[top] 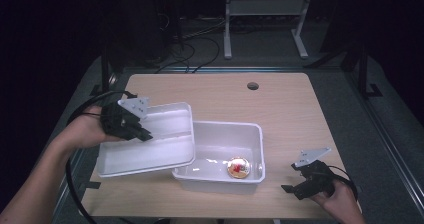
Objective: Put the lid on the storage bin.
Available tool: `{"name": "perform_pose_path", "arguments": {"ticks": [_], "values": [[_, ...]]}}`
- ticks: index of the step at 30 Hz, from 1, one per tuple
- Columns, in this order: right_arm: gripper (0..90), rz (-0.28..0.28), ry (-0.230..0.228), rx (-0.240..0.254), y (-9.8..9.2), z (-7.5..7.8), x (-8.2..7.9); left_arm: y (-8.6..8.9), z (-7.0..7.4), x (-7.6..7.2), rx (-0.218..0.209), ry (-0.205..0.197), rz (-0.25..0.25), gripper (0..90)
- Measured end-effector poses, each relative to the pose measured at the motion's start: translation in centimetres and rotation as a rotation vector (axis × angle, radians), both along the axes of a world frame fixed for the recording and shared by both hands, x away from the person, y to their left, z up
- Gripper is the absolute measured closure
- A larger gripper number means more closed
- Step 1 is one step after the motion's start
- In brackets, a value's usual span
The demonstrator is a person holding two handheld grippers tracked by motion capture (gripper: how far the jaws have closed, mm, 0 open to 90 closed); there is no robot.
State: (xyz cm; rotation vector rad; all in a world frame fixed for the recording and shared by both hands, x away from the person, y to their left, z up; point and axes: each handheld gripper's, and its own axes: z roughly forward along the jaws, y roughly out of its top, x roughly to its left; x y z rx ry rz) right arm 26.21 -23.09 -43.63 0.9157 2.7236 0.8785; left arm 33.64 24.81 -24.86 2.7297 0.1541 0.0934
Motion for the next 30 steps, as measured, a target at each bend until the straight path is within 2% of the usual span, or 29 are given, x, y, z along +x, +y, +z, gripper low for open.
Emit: {"name": "perform_pose_path", "arguments": {"ticks": [4, 10, 13, 25, 30], "values": [[17.0, 0.002, -0.009, 0.000, 0.0, 0.1, 0.0, -2.7, 0.2, 0.4, 0.000, 0.001, -0.033, 89.3], [16.5, -0.007, -0.010, 0.013, -0.1, 0.2, 0.0, -6.9, -0.6, 1.2, -0.004, 0.020, -0.059, 89.2], [16.5, -0.006, -0.011, 0.018, -0.2, 0.2, -0.1, -7.9, -0.9, 1.4, -0.008, 0.031, -0.060, 89.3], [16.1, -0.018, -0.010, 0.028, -0.6, 0.2, 0.0, -13.6, -2.5, 1.5, 0.013, 0.058, -0.136, 89.3], [16.1, -0.019, -0.011, 0.030, -0.6, 0.2, 0.0, -15.1, -3.0, 1.6, 0.021, 0.060, -0.158, 89.3]]}}
